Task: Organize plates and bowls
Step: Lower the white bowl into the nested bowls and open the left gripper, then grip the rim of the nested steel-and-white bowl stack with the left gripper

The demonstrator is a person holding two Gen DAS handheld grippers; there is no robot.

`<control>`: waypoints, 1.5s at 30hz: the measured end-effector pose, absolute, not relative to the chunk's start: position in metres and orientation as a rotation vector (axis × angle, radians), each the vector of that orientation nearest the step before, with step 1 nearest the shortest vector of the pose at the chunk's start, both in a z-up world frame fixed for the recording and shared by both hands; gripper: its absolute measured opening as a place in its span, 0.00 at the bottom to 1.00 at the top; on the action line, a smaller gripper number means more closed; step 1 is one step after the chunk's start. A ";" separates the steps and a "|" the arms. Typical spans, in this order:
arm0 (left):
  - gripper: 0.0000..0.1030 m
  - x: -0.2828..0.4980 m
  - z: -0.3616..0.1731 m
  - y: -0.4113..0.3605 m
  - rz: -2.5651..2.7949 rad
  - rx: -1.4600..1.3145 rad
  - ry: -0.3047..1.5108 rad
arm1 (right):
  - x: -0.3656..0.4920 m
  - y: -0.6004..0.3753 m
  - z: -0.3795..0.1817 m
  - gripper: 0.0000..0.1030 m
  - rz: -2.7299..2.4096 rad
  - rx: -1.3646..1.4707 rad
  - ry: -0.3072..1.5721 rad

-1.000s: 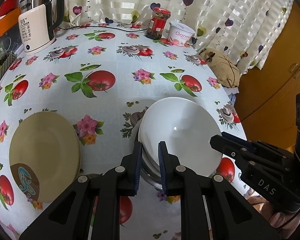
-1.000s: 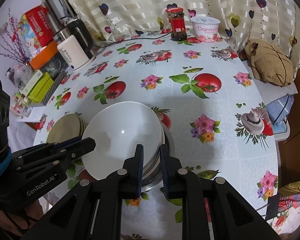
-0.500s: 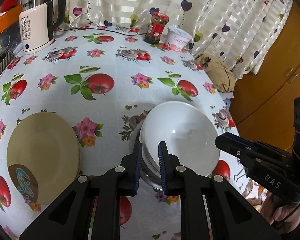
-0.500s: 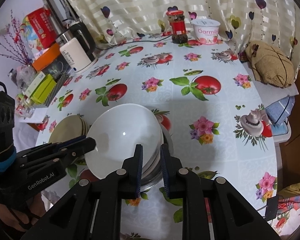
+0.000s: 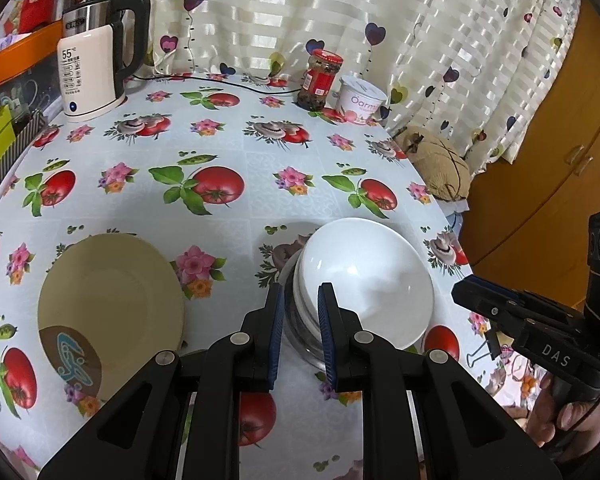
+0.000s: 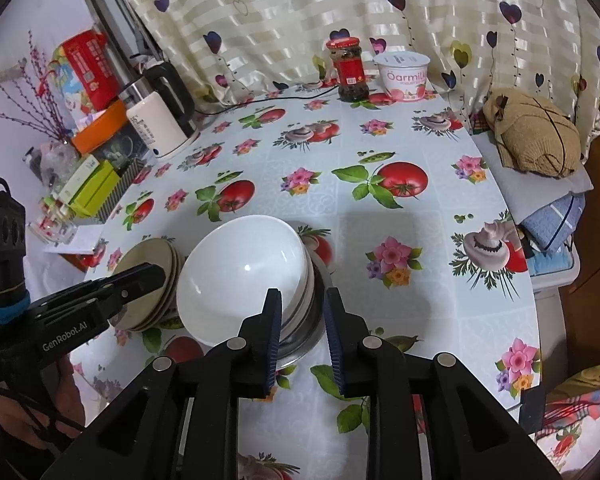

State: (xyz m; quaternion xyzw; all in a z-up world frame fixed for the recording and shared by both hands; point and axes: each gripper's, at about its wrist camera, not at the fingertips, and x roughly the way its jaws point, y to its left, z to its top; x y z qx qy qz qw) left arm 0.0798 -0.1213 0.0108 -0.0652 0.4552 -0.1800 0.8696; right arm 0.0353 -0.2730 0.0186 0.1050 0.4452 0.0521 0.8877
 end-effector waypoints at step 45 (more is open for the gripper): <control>0.17 0.075 -0.029 -0.098 -0.457 -0.226 1.015 | 0.025 -0.288 -0.012 0.36 0.109 0.226 0.966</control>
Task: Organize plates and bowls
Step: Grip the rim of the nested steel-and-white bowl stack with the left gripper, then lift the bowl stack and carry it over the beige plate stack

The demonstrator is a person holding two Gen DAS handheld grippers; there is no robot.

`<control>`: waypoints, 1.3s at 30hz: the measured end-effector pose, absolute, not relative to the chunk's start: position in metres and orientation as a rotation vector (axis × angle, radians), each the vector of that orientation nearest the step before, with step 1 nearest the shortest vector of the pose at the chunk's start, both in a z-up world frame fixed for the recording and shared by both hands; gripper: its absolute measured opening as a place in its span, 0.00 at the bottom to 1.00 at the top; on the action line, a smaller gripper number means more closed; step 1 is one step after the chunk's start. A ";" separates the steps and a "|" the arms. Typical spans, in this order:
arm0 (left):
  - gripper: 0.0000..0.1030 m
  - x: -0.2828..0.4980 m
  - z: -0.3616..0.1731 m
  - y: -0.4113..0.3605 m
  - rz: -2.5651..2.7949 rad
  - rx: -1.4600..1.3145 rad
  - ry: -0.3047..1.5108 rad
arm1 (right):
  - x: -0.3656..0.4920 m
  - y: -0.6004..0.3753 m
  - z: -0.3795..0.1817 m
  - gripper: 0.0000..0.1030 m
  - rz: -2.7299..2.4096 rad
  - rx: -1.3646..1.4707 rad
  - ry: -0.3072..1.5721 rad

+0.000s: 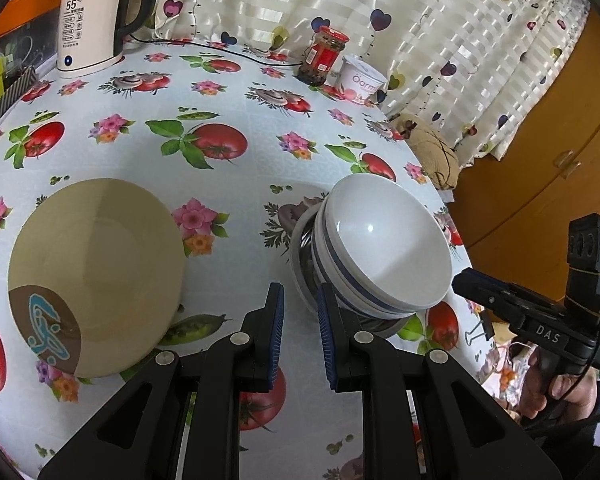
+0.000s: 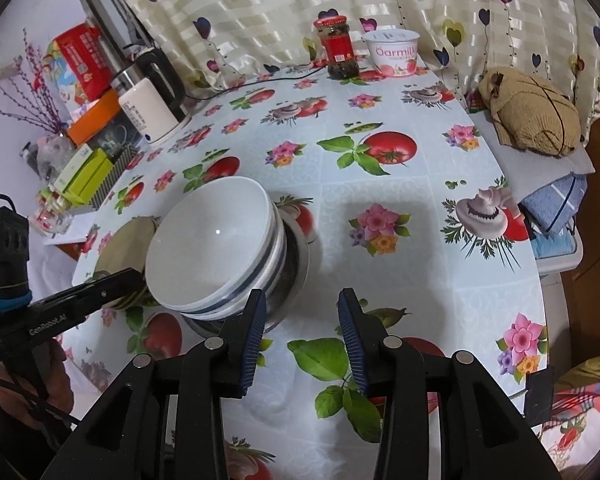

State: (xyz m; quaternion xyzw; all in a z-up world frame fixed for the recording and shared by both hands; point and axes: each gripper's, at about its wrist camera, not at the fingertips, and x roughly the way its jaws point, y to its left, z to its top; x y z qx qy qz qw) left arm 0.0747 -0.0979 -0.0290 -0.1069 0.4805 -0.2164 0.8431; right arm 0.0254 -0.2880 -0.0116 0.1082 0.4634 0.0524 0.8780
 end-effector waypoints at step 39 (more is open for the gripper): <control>0.18 0.088 -0.042 -0.108 -0.463 -0.233 1.056 | 0.040 -0.289 -0.035 0.36 0.146 0.263 1.018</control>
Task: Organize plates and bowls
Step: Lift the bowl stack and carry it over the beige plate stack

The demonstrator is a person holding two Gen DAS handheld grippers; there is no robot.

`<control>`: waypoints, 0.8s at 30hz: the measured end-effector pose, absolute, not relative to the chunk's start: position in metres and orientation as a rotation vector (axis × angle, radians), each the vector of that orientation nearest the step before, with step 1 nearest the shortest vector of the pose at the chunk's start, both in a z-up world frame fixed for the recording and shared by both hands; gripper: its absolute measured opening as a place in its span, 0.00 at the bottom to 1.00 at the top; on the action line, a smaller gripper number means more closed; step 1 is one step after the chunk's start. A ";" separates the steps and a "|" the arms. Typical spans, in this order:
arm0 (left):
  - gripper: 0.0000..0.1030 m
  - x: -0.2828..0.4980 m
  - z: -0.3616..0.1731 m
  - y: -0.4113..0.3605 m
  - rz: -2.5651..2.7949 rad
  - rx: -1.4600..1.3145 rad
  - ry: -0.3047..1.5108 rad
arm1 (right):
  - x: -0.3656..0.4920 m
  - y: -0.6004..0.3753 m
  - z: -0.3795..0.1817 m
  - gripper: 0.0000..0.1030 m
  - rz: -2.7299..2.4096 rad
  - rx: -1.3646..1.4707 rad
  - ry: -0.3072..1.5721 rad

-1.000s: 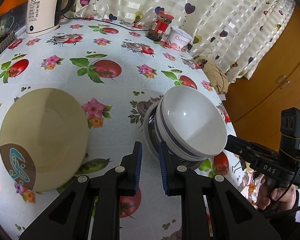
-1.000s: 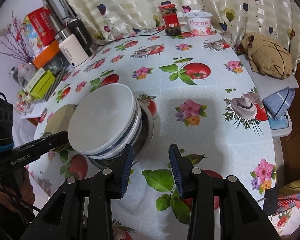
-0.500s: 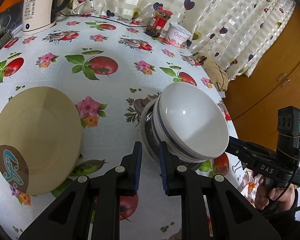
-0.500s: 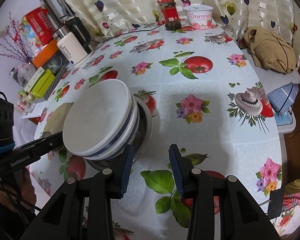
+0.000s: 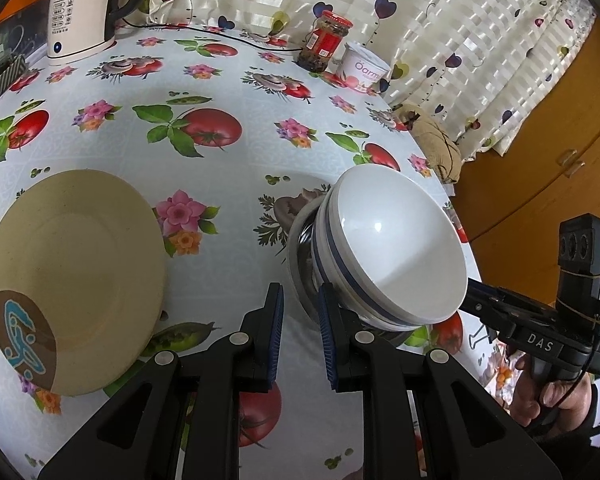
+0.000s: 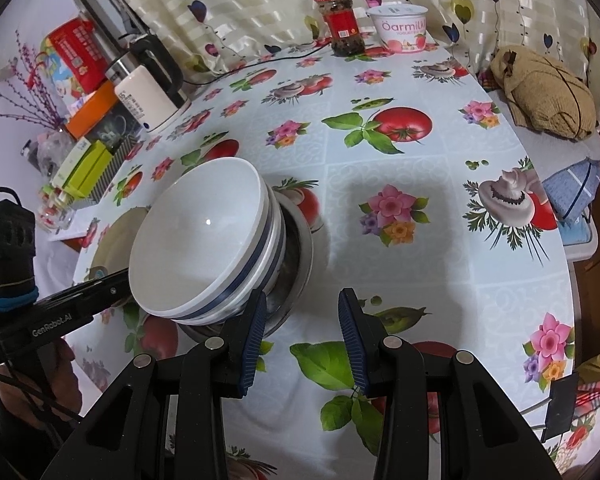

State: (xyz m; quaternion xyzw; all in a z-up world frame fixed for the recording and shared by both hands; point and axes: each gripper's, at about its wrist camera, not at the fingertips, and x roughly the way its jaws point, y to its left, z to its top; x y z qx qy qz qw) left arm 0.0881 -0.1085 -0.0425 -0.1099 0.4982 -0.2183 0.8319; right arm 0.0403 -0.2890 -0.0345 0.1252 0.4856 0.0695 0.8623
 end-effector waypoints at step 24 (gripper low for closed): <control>0.18 0.104 -0.060 -0.111 -0.470 -0.274 1.107 | 0.055 -0.290 -0.050 0.20 0.175 0.337 1.058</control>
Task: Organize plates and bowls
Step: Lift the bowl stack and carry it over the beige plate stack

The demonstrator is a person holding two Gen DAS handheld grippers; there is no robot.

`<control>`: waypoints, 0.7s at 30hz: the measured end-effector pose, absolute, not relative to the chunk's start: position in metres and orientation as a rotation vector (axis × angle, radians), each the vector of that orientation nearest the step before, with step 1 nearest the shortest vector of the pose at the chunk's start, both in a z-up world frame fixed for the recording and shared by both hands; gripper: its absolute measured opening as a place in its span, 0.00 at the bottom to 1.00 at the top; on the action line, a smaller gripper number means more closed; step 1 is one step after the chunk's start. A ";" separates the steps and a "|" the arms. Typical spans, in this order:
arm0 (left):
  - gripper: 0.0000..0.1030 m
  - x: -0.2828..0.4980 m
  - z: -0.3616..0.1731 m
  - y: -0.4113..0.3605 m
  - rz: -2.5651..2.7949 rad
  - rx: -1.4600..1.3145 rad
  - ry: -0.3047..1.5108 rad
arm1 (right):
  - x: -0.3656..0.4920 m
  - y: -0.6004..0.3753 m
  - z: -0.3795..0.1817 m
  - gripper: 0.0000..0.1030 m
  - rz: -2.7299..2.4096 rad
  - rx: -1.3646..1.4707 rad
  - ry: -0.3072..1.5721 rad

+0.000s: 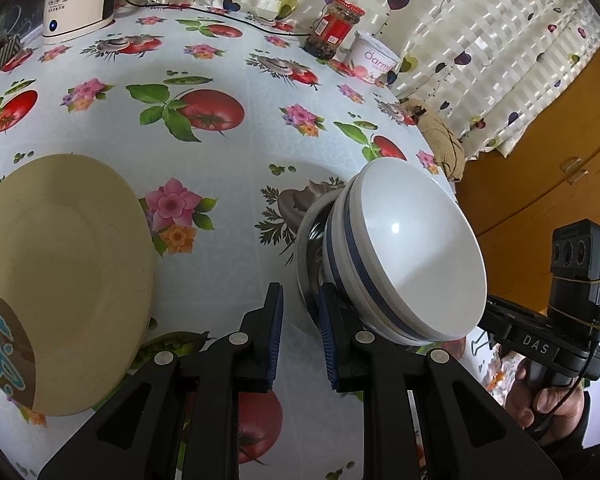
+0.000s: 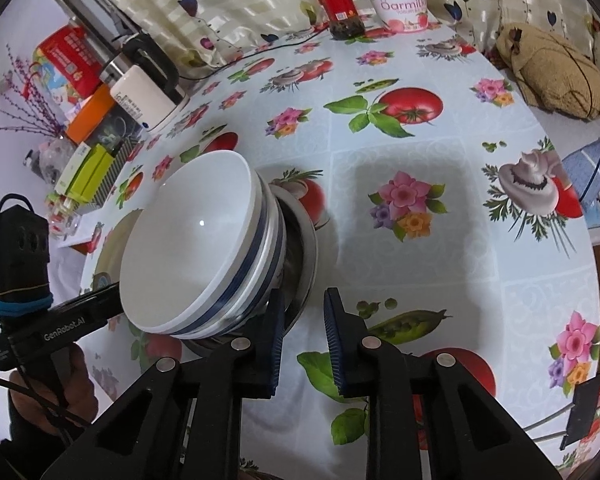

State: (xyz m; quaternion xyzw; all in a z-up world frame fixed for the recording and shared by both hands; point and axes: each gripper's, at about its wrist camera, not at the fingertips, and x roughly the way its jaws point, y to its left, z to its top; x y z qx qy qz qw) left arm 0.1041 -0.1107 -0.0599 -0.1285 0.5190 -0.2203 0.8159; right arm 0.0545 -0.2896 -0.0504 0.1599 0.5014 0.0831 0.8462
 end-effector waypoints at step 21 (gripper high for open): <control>0.16 0.112 -0.072 -0.113 -0.545 -0.328 1.145 | 0.064 -0.308 -0.062 0.12 0.274 0.502 1.046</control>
